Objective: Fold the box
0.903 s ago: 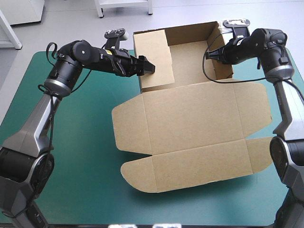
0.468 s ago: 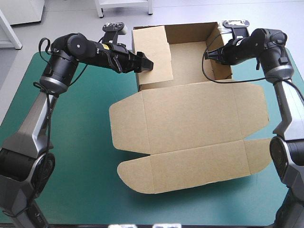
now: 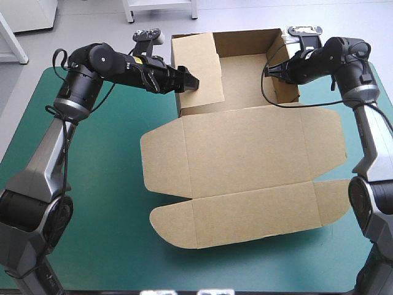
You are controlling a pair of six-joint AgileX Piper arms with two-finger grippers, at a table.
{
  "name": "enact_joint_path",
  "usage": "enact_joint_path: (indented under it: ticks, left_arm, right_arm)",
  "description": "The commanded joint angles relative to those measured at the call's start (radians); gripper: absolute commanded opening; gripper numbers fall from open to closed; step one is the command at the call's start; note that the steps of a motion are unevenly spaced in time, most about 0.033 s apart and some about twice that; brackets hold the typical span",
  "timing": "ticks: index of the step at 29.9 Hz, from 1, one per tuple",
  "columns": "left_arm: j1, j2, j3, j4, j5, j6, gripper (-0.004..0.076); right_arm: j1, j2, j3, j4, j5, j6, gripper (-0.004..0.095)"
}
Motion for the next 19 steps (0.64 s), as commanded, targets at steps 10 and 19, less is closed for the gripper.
enact_joint_path:
  ticks: [10, 19]
  left_arm:
    - [-0.002, -0.029, -0.028, -0.051, -0.102, -0.014, 0.0536]
    - [0.06, -0.025, -0.028, -0.076, -0.109, -0.017, 0.0536]
  right_arm:
    - [0.006, -0.069, -0.032, 0.036, -0.061, 0.01, -0.0011]
    - [0.006, -0.069, -0.032, 0.036, -0.055, 0.004, -0.0011]
